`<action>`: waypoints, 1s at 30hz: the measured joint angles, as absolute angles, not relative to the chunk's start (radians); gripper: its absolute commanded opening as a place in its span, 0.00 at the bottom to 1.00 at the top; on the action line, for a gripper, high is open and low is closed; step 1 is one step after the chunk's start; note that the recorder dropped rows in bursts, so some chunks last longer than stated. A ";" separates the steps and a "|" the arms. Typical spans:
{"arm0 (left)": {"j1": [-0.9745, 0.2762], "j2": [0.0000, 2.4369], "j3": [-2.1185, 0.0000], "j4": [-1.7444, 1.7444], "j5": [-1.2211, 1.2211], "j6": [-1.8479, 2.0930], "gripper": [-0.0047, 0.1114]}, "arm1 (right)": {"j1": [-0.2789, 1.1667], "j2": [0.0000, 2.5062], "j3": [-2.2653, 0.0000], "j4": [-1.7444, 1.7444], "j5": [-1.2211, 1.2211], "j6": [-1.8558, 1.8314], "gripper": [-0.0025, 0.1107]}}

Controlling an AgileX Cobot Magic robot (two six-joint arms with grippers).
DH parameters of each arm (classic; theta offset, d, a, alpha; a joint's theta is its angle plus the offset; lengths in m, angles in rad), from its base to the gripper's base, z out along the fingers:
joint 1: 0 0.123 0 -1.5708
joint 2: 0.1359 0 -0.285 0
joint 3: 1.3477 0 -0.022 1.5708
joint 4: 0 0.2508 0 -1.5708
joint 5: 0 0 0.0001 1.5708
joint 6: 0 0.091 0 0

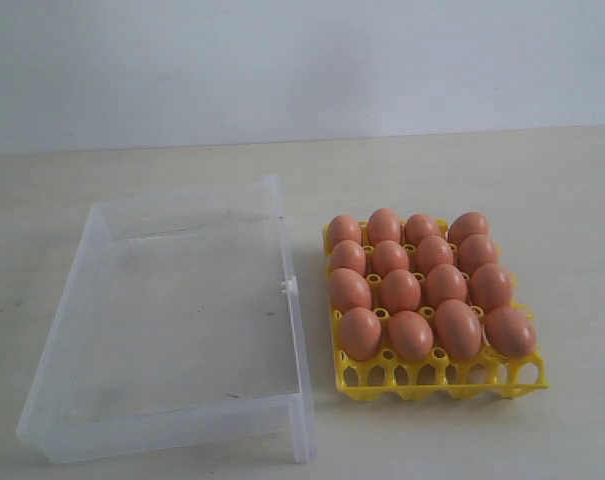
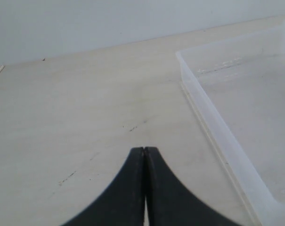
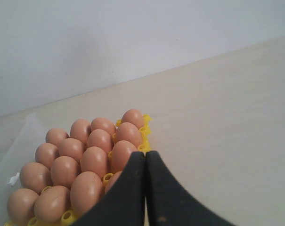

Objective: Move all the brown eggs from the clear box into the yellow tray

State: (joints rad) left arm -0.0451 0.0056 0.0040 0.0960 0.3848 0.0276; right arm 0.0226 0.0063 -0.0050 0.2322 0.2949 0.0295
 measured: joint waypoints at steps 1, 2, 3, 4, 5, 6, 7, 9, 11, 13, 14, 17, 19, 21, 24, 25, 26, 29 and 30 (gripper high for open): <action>-0.045 0.006 0.004 0.096 0.385 0.028 0.04 | 0.023 0.006 -0.005 0.232 0.295 0.030 0.02; -0.045 0.006 0.004 0.096 0.385 0.028 0.04 | 0.023 0.006 -0.005 0.232 0.295 0.030 0.02; -0.045 0.006 0.004 0.096 0.385 0.028 0.04 | 0.023 0.006 -0.005 0.232 0.295 0.030 0.02; -0.045 0.006 0.004 0.096 0.385 0.028 0.04 | 0.023 0.006 -0.005 0.232 0.295 0.030 0.02; -0.045 0.006 0.004 0.096 0.385 0.028 0.04 | 0.023 0.006 -0.005 0.232 0.295 0.030 0.02; -0.045 0.006 0.004 0.096 0.385 0.028 0.04 | 0.023 0.006 -0.005 0.232 0.295 0.030 0.02; -0.045 0.006 0.004 0.096 0.385 0.028 0.04 | 0.023 0.006 -0.005 0.232 0.295 0.030 0.02; -0.045 0.006 0.004 0.096 0.385 0.028 0.04 | 0.023 0.006 -0.005 0.232 0.295 0.030 0.02; -0.045 0.006 0.004 0.096 0.385 0.028 0.04 | 0.023 0.006 -0.005 0.232 0.295 0.030 0.02; -0.045 0.006 0.004 0.096 0.385 0.028 0.04 | 0.023 0.006 -0.005 0.232 0.295 0.030 0.02; -0.045 0.006 0.004 0.096 0.385 0.028 0.04 | 0.023 0.006 -0.005 0.232 0.295 0.030 0.02; -0.045 0.006 0.004 0.096 0.385 0.028 0.04 | 0.023 0.006 -0.005 0.232 0.295 0.030 0.02; -0.045 0.006 0.004 0.096 0.385 0.028 0.04 | 0.023 0.006 -0.005 0.232 0.295 0.030 0.02; -0.045 0.006 0.004 0.096 0.385 0.028 0.04 | 0.023 0.006 -0.005 0.232 0.295 0.030 0.02; -0.045 0.006 0.004 0.096 0.385 0.028 0.04 | 0.023 0.006 -0.005 0.232 0.295 0.030 0.02; -0.045 0.006 0.004 0.096 0.385 0.028 0.04 | 0.023 0.006 -0.005 0.232 0.295 0.030 0.02; -0.045 0.006 0.004 0.096 0.385 0.028 0.04 | 0.023 0.006 -0.005 0.232 0.295 0.030 0.02; -0.045 0.006 0.004 0.096 0.385 0.028 0.04 | 0.023 0.006 -0.005 0.232 0.295 0.030 0.02; -0.045 0.006 0.004 0.096 0.385 0.028 0.04 | 0.023 0.006 -0.005 0.232 0.295 0.030 0.02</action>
